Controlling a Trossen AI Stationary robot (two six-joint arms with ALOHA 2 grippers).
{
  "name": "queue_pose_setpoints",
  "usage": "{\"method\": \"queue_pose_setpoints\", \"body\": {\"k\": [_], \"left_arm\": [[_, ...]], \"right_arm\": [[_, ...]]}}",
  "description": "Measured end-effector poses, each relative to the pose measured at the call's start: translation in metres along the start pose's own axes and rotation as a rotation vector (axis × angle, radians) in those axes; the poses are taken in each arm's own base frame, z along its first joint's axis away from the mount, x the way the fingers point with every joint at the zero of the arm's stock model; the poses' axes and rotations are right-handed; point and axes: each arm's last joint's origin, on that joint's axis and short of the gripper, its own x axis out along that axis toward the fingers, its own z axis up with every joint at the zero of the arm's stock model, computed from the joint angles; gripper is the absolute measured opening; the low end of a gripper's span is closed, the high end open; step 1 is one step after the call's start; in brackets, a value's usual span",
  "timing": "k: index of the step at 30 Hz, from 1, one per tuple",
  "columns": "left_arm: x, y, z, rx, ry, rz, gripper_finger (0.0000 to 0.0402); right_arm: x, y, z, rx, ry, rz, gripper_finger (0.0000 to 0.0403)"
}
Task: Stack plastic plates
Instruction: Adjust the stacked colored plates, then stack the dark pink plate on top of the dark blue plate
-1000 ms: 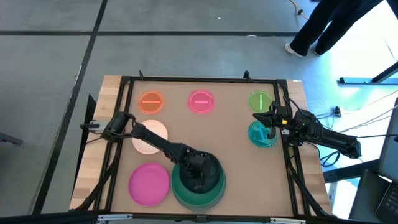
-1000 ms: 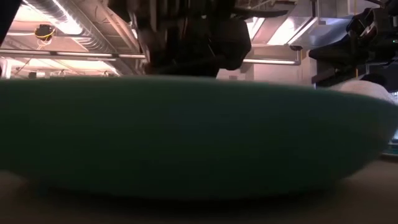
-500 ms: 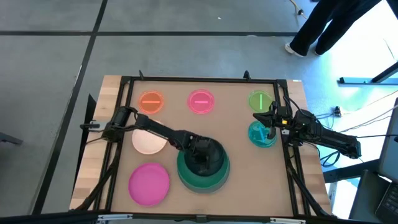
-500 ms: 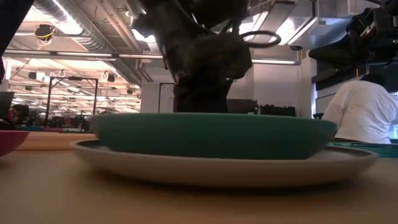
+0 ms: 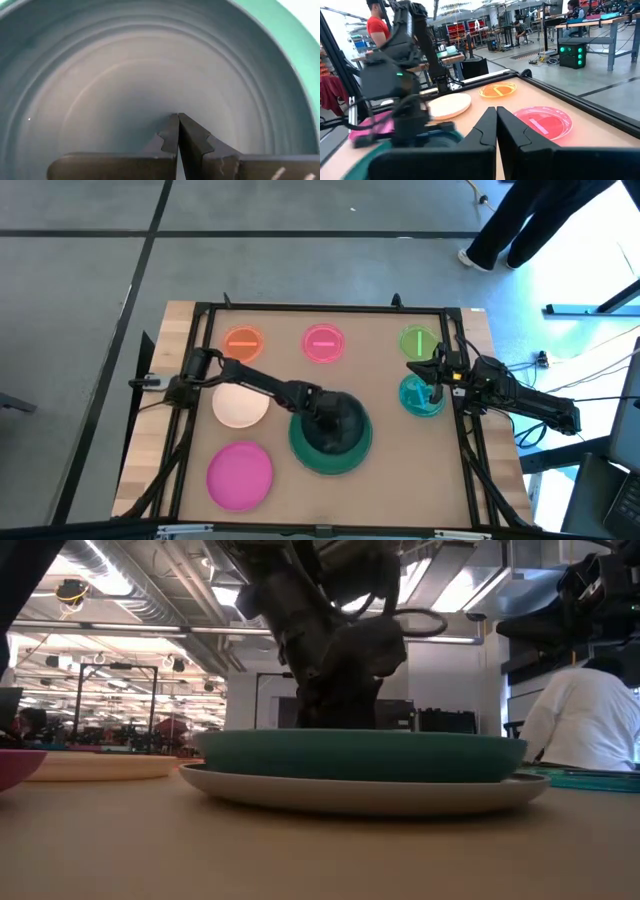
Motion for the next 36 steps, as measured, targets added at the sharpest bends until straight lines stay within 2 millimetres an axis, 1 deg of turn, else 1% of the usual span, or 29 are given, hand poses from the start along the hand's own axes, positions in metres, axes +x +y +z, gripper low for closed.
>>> {"method": "queue_pose_setpoints", "body": {"k": [3, 10, 16, 18, 20, 25, 27, 33, 36], "left_arm": [[0.0, -0.008, -0.004, 0.01, 0.002, -0.005, 0.0001], [-0.002, -0.009, -0.002, -0.023, 0.001, -0.033, 0.0003], [-0.01, -0.005, 0.005, -0.084, -0.031, -0.058, 0.0036], [-0.019, -0.005, 0.006, -0.114, -0.026, -0.069, 0.0043], [-0.029, -0.007, 0.009, -0.109, -0.044, -0.088, 0.0046], [-0.07, -0.026, 0.013, -0.064, -0.134, -0.102, 0.0047], [-0.083, -0.033, 0.011, -0.028, -0.172, -0.064, 0.0047], [-0.13, -0.055, 0.006, 0.101, -0.372, 0.09, 0.0047], [-0.142, -0.063, 0.004, 0.127, -0.44, 0.118, 0.0047]], "right_arm": [[0.0, -0.001, -0.001, -0.011, 0.005, -0.017, 0.0003], [0.0, -0.001, -0.001, -0.009, 0.002, -0.027, 0.0003], [0.0, 0.0, -0.001, -0.007, 0.011, -0.001, 0.0003], [0.0, 0.0, -0.002, -0.008, 0.018, 0.009, 0.0003], [0.0, 0.0, -0.001, -0.016, 0.015, 0.01, 0.0003], [0.0, 0.0, -0.003, -0.015, 0.033, 0.001, 0.0003], [0.0, 0.0, -0.003, -0.026, 0.031, 0.001, 0.0003], [0.0, -0.001, -0.003, -0.033, 0.036, -0.004, 0.0003], [0.0, -0.001, -0.004, -0.026, 0.039, -0.015, 0.0003]]}}
